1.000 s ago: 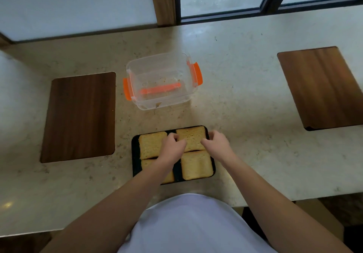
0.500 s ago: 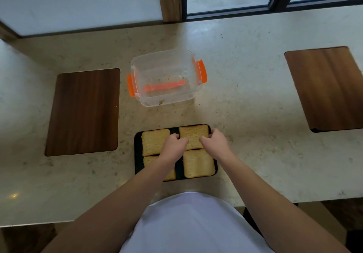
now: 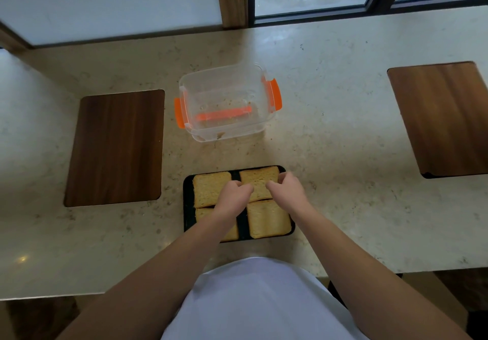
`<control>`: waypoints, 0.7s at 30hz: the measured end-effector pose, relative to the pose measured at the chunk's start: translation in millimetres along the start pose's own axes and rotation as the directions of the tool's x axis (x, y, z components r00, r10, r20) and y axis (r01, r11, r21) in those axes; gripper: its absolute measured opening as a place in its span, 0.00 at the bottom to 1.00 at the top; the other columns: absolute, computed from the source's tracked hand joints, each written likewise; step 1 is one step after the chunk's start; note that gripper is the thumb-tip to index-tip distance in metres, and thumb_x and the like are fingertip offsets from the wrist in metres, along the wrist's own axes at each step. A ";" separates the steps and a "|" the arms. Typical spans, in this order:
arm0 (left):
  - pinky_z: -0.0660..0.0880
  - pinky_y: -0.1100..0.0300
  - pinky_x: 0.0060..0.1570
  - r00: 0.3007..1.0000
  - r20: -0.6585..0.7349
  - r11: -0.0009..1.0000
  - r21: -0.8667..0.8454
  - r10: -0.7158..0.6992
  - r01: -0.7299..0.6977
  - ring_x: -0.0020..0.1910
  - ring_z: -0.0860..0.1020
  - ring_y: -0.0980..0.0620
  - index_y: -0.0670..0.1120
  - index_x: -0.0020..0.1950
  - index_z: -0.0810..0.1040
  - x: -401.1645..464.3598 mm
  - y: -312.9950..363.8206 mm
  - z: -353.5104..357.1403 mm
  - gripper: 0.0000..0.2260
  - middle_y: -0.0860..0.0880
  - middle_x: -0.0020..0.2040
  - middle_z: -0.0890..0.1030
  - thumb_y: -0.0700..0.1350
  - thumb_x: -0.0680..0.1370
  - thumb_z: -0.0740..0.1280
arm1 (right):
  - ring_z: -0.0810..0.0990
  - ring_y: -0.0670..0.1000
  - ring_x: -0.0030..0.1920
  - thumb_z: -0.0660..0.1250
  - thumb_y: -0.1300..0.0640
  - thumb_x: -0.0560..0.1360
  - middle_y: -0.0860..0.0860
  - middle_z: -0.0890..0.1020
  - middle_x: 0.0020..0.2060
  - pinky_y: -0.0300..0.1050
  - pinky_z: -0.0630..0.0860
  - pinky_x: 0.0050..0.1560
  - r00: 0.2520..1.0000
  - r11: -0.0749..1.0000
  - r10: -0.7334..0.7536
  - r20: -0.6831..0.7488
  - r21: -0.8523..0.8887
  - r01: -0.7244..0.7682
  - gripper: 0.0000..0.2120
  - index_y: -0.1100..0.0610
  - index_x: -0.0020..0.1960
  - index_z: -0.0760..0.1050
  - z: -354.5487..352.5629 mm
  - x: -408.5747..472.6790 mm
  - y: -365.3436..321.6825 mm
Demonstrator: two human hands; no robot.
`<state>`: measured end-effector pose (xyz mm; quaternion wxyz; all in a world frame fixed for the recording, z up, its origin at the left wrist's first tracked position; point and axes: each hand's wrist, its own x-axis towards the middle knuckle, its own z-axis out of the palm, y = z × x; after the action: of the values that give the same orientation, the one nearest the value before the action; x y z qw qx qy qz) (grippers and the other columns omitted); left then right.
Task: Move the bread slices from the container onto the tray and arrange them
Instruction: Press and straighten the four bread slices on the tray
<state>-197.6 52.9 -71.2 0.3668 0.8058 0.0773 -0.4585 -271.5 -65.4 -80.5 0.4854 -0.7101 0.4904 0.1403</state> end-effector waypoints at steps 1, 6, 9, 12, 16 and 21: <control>0.73 0.45 0.64 1.000 0.003 1.000 0.003 0.001 -0.001 0.66 0.72 0.44 0.42 0.75 0.66 -0.6 0.2 -0.7 0.28 0.44 0.72 0.71 0.48 0.76 0.64 | 0.73 0.55 0.65 0.65 0.51 0.73 0.56 0.73 0.68 0.50 0.73 0.58 1.000 1.000 -0.005 -0.001 -0.001 0.005 0.30 0.60 0.72 0.66 1.0 0.4 -0.1; 0.73 0.44 0.64 1.000 -0.008 1.000 0.019 0.007 -0.007 0.65 0.72 0.45 0.42 0.74 0.68 1.3 2.8 -4.8 0.27 0.44 0.70 0.73 0.47 0.76 0.64 | 0.74 0.54 0.62 0.65 0.51 0.74 0.55 0.74 0.66 0.49 0.73 0.55 1.000 1.000 -0.025 0.000 0.004 0.025 0.28 0.59 0.71 0.67 4.3 1.8 -0.2; 0.75 0.45 0.62 1.000 -0.007 1.000 0.016 0.002 -0.001 0.57 0.75 0.49 0.40 0.71 0.70 3.5 3.6 -6.0 0.24 0.48 0.58 0.76 0.47 0.76 0.64 | 0.74 0.53 0.61 0.65 0.51 0.74 0.55 0.74 0.65 0.48 0.73 0.54 1.000 1.000 -0.027 0.000 0.003 0.027 0.28 0.59 0.71 0.67 5.4 1.9 0.5; 0.74 0.45 0.63 1.000 0.011 0.999 0.050 0.010 -0.010 0.63 0.73 0.46 0.40 0.74 0.67 2.8 4.2 -6.1 0.27 0.45 0.65 0.74 0.47 0.76 0.64 | 0.74 0.54 0.63 0.65 0.50 0.74 0.55 0.74 0.66 0.50 0.74 0.57 0.999 0.999 -0.036 0.003 -0.008 0.036 0.28 0.59 0.71 0.66 5.4 1.5 1.1; 0.72 0.45 0.65 1.000 0.026 0.999 0.053 0.006 -0.007 0.69 0.70 0.44 0.41 0.76 0.65 1.7 5.8 -7.6 0.29 0.43 0.73 0.70 0.48 0.76 0.64 | 0.74 0.54 0.63 0.65 0.50 0.74 0.55 0.74 0.67 0.49 0.73 0.56 0.999 0.999 -0.038 0.012 -0.002 0.038 0.29 0.59 0.72 0.66 4.4 2.0 2.6; 0.72 0.44 0.66 0.999 0.037 0.999 0.036 0.001 -0.002 0.69 0.70 0.44 0.42 0.76 0.64 -0.2 5.3 -8.3 0.30 0.44 0.74 0.69 0.49 0.75 0.64 | 0.74 0.53 0.63 0.66 0.50 0.74 0.54 0.74 0.67 0.48 0.72 0.55 0.999 0.999 -0.039 0.015 -0.001 0.040 0.29 0.58 0.72 0.66 4.5 2.9 3.4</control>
<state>-189.6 54.6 -65.7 0.3538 0.8038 0.0617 -0.4743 -271.7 -63.5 -86.5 0.4913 -0.7188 0.4727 0.1361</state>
